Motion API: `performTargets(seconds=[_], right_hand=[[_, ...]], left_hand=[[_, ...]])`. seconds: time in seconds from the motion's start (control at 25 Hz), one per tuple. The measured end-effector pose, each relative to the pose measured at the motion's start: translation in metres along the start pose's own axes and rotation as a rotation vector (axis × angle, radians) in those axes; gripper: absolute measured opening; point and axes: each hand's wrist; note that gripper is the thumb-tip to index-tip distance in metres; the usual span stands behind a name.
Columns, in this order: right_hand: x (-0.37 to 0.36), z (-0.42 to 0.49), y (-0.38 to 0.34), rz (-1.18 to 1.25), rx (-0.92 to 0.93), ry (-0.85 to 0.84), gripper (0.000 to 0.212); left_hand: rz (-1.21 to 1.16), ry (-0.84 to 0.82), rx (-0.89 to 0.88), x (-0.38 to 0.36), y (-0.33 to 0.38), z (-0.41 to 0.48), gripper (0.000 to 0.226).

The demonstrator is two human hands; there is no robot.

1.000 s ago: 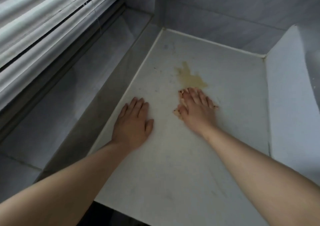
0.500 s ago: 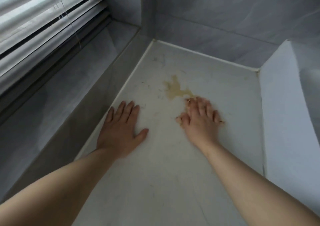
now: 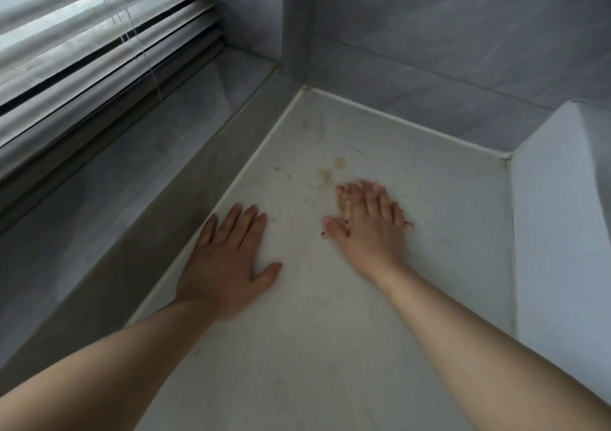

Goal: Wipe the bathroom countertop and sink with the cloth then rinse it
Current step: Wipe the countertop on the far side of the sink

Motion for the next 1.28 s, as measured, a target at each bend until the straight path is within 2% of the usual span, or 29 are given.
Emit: performTargets(seconds=[0.12,0.2,0.28,0.4,0.48,0.56,0.64,0.76,0.8,0.84,0.96,1.0,1.04,1.16,1.2,1.28], right_hand=[[-0.005,0.043,0.014,0.012,-0.25,0.008,0.07],[-0.011,0.081,0.006,0.049,-0.271,-0.022,0.065],[-0.018,0.103,-0.01,0.097,-0.109,-0.064,0.056],[-0.018,0.09,-0.035,0.146,0.251,-0.114,0.05],[-0.013,0.054,-0.042,0.14,0.449,-0.108,0.055],[-0.007,0.014,-0.033,0.096,0.52,-0.091,0.072],[-0.005,0.003,-0.008,0.018,0.348,-0.048,0.071],[-0.004,0.032,0.016,-0.017,-0.137,-0.043,0.054],[-0.005,0.039,0.006,0.015,-0.202,-0.042,0.052],[-0.006,0.038,-0.01,0.044,-0.169,-0.033,0.051],[-0.011,0.013,-0.06,0.149,0.223,-0.032,0.056],[-0.013,0.021,-0.065,0.165,0.275,-0.045,0.055],[-0.017,0.039,-0.068,0.162,0.266,-0.038,0.055],[-0.031,0.099,-0.088,0.17,0.038,-0.09,0.056],[-0.033,0.104,-0.1,0.185,0.034,-0.101,0.056],[-0.032,0.081,-0.124,0.234,0.171,-0.117,0.057]], left_hand=[[0.02,0.021,-0.025,-0.001,0.0,0.002,0.083],[0.025,0.056,-0.03,-0.004,-0.001,0.002,0.076],[0.034,0.069,-0.049,-0.006,-0.002,0.001,0.075],[0.024,0.06,-0.04,-0.005,-0.001,0.002,0.076],[0.01,0.047,-0.019,-0.001,0.0,0.002,0.082],[-0.016,0.055,-0.013,-0.002,0.0,0.002,0.089],[-0.022,0.071,-0.009,-0.004,-0.002,0.001,0.09],[-0.004,0.078,0.028,-0.005,-0.001,-0.002,0.085],[-0.004,0.08,0.068,-0.005,-0.001,-0.003,0.083],[-0.012,0.086,0.117,-0.004,0.001,-0.004,0.081],[-0.004,0.1,0.194,-0.004,0.002,-0.005,0.077],[0.006,0.105,0.191,-0.005,0.002,-0.005,0.076],[0.019,0.108,0.188,-0.006,0.001,-0.005,0.076],[0.023,0.12,0.186,-0.01,0.0,-0.004,0.076],[0.02,0.126,0.184,-0.01,0.0,-0.003,0.076],[0.003,0.139,0.187,-0.011,0.0,-0.004,0.077]])
Point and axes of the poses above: each hand's wrist, its own z-axis towards the middle knuckle, its own x-axis out of the back of the hand, y = z × x, and after that the axes turned 14 degrees about y, right-handed
